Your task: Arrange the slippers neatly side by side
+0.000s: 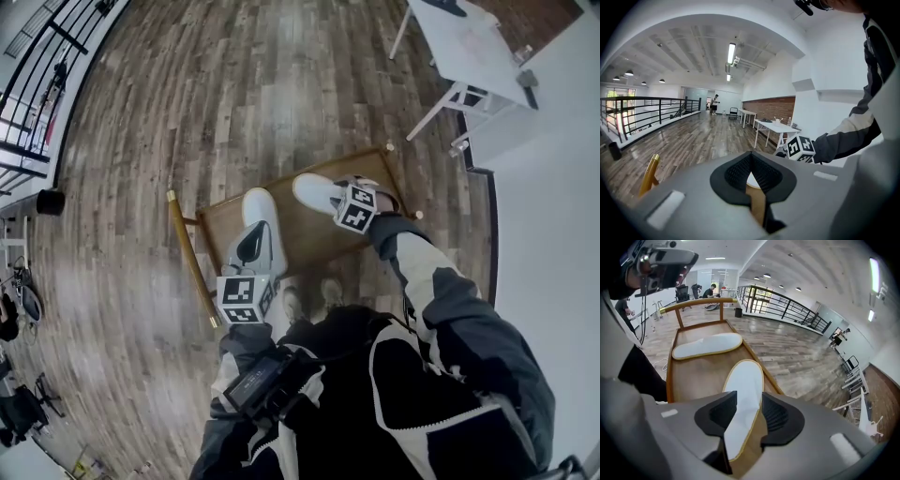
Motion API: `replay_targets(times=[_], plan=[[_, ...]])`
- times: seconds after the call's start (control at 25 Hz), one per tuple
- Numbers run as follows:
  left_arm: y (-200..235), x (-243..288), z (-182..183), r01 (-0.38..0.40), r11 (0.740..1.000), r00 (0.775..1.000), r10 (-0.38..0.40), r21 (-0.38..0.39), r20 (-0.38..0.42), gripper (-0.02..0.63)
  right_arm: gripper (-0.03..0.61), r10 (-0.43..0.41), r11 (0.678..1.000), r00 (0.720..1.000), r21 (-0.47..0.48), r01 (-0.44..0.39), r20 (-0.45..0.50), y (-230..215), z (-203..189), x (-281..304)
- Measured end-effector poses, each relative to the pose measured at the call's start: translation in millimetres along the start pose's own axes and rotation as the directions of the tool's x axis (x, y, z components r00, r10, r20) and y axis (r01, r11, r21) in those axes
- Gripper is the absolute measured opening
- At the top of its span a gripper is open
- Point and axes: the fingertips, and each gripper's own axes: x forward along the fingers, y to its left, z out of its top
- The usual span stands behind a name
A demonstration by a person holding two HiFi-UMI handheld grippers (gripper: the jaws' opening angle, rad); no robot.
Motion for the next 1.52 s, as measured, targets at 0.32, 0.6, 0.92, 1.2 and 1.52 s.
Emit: replay_targets(times=[0.32, 0.6, 0.92, 1.2, 1.52], plan=[[10.8, -3.4, -13.9, -0.032, 0.999, 0.999, 0.032, -0.005, -0.039, 0.006, 0.19, 0.093, 0.995, 0.991, -0.012, -0.095, -0.096, -6.4, -10.4, 39.6], [21.2, -10.5, -21.7, -0.053, 0.998, 0.996, 0.052, -0.018, -0.066, 0.008, 0.032, 0.164, 0.986, 0.979, -0.009, -0.167, -0.118, 6.8, -8.4, 49.0], [26.7, -10.4, -18.8, -0.042, 0.999, 0.998, 0.041, -0.01, -0.037, 0.008, 0.021, 0.162, 0.986, 0.98, 0.047, -0.158, -0.112, 3.7, -3.0, 39.7], [23.6, -17.5, -8.4, -0.018, 1.0, 0.999, 0.018, -0.011, -0.035, 0.008, 0.02, 0.13, 0.977, 0.991, 0.176, -0.122, -0.033, 9.0, 18.9, 11.8], [21.0, -27.2, -2.2, 0.029, 1.0, 0.999, -0.029, 0.0, 0.018, 0.008, 0.02, 0.065, 0.935, 0.997, 0.346, -0.072, 0.031, 14.4, 48.9, -28.7]])
